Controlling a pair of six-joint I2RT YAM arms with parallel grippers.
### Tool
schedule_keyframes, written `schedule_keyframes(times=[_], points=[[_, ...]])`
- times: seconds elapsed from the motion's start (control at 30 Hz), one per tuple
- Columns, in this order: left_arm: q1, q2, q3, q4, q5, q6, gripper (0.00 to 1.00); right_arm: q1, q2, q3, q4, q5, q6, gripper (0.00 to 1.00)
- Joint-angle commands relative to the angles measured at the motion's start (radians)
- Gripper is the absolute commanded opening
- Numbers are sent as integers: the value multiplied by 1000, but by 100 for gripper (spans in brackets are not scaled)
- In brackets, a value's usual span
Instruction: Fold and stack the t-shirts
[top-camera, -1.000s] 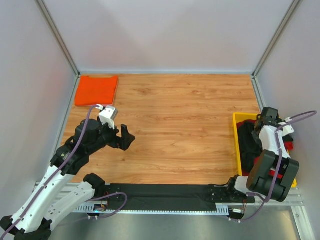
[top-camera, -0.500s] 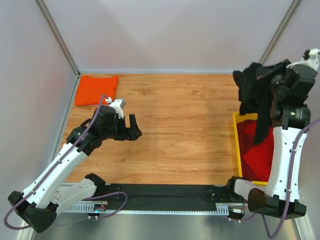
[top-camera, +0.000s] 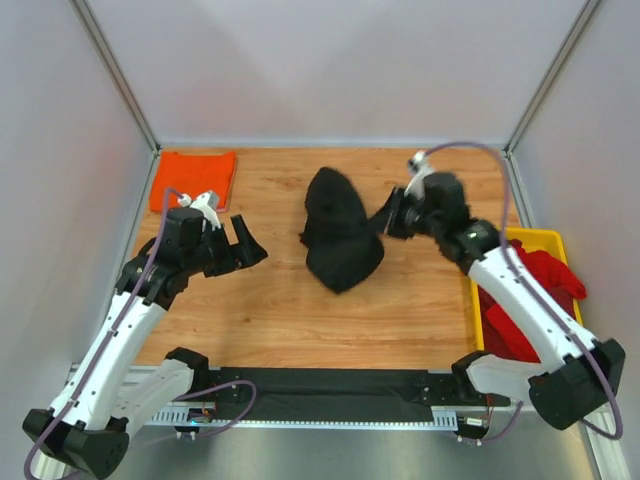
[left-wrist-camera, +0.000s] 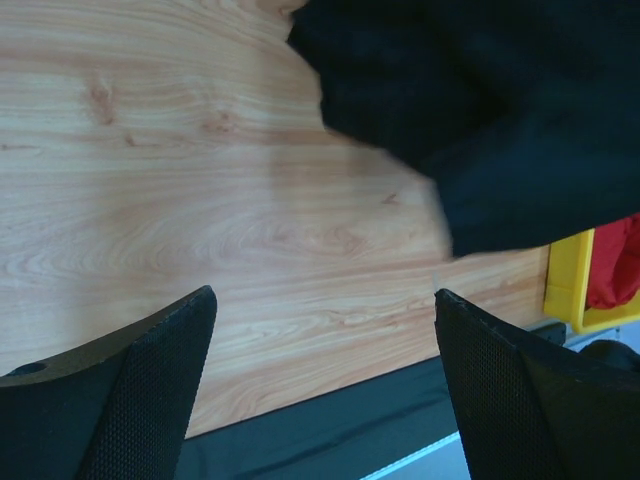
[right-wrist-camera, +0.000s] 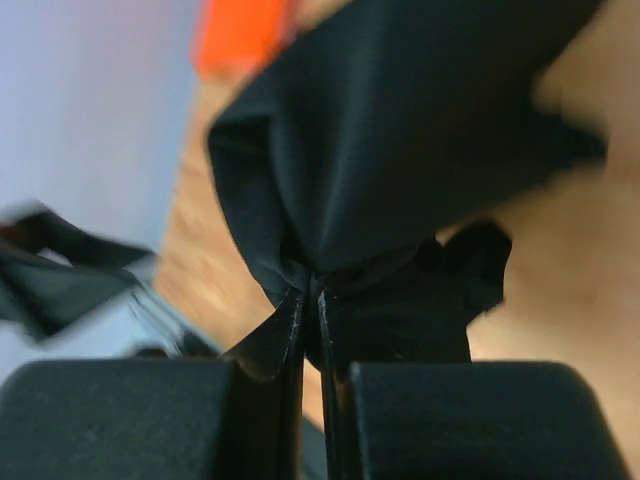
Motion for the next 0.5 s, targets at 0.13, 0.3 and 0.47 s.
schedule_keyframes(times=[0.13, 0.3, 0.47], points=[[5, -24, -137, 26, -20, -28, 96, 120, 62, -379, -11, 192, -23, 28], [5, 68, -236, 173, 32, -93, 95, 117, 118, -257, -71, 286, -133, 54], [5, 233, -258, 244, 48, -108, 89, 110, 290, -142, -25, 277, -247, 57]])
